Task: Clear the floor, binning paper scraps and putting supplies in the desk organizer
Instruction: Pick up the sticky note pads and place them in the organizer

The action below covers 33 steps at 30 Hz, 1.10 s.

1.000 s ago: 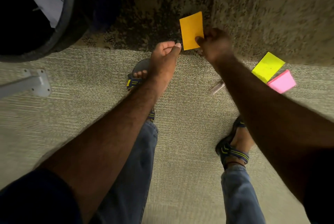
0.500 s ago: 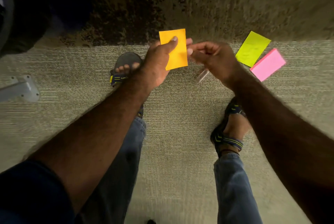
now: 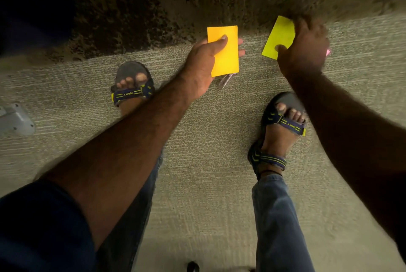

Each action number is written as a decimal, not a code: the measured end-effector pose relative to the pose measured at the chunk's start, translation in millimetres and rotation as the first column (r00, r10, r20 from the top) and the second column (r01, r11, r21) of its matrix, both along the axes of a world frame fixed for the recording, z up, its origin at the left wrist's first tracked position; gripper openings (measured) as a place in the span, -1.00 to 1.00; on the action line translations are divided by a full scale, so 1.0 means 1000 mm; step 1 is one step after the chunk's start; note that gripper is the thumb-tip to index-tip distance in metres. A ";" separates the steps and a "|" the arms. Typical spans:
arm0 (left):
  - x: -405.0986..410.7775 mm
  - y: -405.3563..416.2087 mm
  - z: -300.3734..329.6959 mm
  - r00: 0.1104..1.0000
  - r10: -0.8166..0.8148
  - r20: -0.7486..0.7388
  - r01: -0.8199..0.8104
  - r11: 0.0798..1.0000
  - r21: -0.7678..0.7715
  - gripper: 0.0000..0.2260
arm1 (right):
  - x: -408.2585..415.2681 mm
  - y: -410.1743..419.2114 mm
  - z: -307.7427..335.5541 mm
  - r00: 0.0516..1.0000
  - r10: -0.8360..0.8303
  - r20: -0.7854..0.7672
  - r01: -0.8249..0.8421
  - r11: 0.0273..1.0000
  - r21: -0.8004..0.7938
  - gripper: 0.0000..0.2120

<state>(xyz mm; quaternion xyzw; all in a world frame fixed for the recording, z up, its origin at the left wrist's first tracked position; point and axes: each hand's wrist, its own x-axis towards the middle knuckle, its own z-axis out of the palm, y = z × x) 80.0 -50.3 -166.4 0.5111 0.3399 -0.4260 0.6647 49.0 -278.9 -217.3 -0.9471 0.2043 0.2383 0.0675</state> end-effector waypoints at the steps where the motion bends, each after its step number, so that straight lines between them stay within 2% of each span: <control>1: 0.000 -0.002 0.000 1.000 -0.005 -0.004 0.005 1.000 -0.001 -0.68 | 0.000 0.000 0.001 1.000 0.009 0.004 -0.009 1.000 -0.014 -0.39; 5: 0.001 -0.006 -0.001 1.000 -0.015 -0.023 0.015 1.000 -0.002 -0.66 | 0.003 0.000 0.006 1.000 -0.029 -0.006 0.028 0.998 -0.050 -0.44; 9: 0.001 -0.006 -0.004 0.999 -0.027 -0.041 0.027 1.000 -0.005 -0.64 | 0.005 -0.002 0.009 0.999 -0.025 -0.027 0.025 1.000 -0.013 -0.65; 12: 0.000 -0.005 -0.006 0.998 -0.026 -0.054 0.026 1.000 -0.002 -0.64 | 0.004 -0.002 0.010 1.000 0.008 0.027 -0.011 0.991 0.132 -0.68; 15: -0.001 -0.004 -0.010 0.998 -0.016 -0.056 0.016 1.000 -0.001 -0.64 | 0.000 -0.003 0.022 0.988 -0.101 0.113 0.059 0.943 0.326 -0.67; 23: -0.003 -0.006 -0.006 0.996 -0.008 -0.089 0.010 1.000 0.013 -0.56 | 0.001 0.001 0.058 0.956 -0.281 0.086 0.181 0.794 0.580 -0.76; 26: -0.003 -0.008 0.001 0.990 -0.103 -0.101 0.098 0.994 -0.054 -0.46 | 0.003 0.014 0.064 0.959 -0.281 0.039 0.182 0.714 0.676 -0.79; 29: -0.006 -0.011 0.001 0.983 -0.140 -0.123 0.118 0.978 -0.170 -0.38 | 0.004 0.036 0.066 0.960 -0.279 0.011 0.180 0.647 0.741 -0.81; 33: -0.012 -0.011 -0.004 0.983 -0.143 -0.117 0.107 0.957 -0.268 -0.37 | 0.005 0.053 0.058 0.948 -0.319 0.006 0.216 0.656 0.723 -0.86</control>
